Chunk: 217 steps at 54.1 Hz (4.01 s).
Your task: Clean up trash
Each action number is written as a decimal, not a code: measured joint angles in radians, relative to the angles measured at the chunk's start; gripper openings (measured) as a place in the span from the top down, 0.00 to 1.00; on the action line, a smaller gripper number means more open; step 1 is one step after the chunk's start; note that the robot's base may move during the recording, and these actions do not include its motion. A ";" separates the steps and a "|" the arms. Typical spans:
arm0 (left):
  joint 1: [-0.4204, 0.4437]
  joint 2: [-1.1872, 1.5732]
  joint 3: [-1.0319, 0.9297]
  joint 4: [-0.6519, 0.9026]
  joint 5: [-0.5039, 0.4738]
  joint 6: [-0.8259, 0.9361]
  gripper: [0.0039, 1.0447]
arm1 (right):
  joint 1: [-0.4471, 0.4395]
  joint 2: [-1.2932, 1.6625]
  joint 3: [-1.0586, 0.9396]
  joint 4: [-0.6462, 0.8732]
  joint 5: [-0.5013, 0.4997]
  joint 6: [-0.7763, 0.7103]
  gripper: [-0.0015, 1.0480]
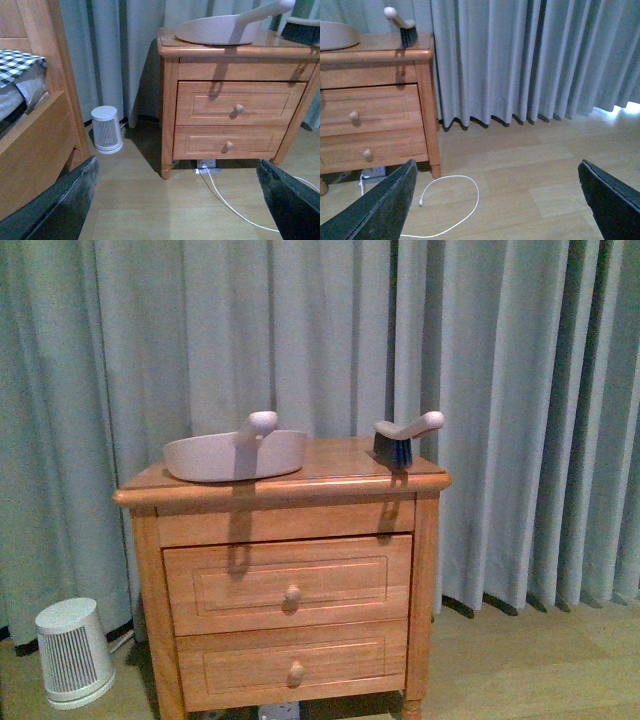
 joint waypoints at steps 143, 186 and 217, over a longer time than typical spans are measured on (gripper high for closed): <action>0.000 0.000 0.000 0.000 0.000 0.000 0.07 | 0.000 -0.001 0.000 0.000 0.000 0.000 0.07; -0.245 1.106 0.866 -0.244 -0.187 0.068 0.07 | 0.000 -0.001 0.000 0.000 0.000 0.000 0.07; -0.456 1.815 1.465 -0.480 -0.422 -0.165 0.07 | 0.000 -0.001 0.000 0.000 0.000 0.000 0.07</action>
